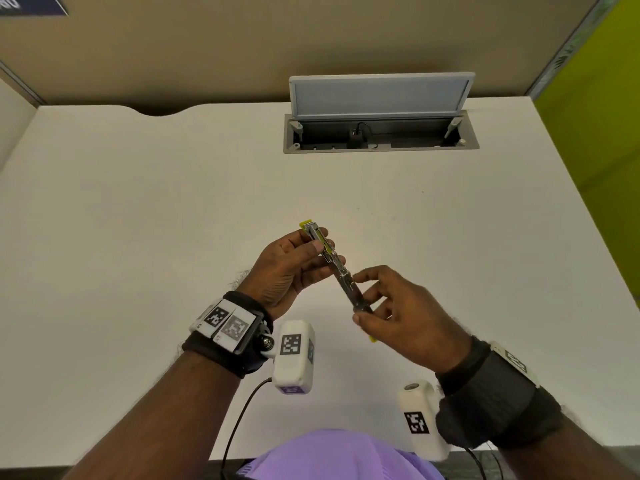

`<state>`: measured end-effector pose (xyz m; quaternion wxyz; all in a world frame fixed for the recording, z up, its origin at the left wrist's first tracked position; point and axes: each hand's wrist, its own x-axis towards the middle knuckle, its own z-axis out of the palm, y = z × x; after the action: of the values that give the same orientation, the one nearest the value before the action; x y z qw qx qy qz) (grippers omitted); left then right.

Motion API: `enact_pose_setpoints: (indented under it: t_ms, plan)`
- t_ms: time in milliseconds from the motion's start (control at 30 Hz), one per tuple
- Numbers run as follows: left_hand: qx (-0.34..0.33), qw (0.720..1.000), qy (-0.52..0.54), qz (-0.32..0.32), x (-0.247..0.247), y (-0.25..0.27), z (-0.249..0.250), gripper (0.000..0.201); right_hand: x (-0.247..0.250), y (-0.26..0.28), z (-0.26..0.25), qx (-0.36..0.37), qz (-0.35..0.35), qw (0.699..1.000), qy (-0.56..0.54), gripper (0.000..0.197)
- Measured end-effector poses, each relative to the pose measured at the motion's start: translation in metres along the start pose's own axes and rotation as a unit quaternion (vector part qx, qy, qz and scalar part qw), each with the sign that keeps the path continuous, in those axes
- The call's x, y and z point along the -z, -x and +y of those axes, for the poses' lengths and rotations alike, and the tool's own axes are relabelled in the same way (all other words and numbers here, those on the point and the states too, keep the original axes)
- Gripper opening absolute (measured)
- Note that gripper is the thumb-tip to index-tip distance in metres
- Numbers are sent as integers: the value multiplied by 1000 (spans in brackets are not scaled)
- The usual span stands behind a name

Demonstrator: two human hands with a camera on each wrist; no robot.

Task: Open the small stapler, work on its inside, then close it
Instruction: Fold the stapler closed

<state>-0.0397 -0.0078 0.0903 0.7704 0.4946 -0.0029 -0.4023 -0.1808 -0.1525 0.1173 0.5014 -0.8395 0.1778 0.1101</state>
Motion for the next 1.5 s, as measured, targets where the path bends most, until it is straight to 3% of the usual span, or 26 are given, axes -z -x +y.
enact_pose_setpoints:
  t_ms: [133, 233, 367, 567, 667, 833, 967, 1500]
  plan:
    - [-20, 1000, -18, 14, 4, -1, 1, 17, 13, -3, 5, 23, 116, 986, -117, 25]
    - [-24, 998, -51, 4, 4, -1, -1, 15, 19, -7, 0, 46, 148, 969, -193, 24]
    - [-22, 992, -118, -44, -2, 2, -4, 21, 12, -18, -1, 51, 128, 952, -272, 29]
    - [4, 984, -152, -94, -3, 8, -3, 41, 2, -31, 3, 18, 28, 950, -311, 25]
    - [12, 984, -151, -92, 0, 8, -2, 30, 2, -32, 4, 4, -12, 945, -328, 39]
    - [-39, 976, -209, -53, -3, 9, -6, 9, -4, -38, 1, 1, 51, 946, -319, 43]
    - [-53, 966, -250, -37, -6, 11, -7, 20, -6, -40, 3, 3, 106, 947, -304, 29]
    - [-42, 959, -280, 6, -6, 12, -15, 39, -7, -39, 5, -10, 91, 955, -283, 17]
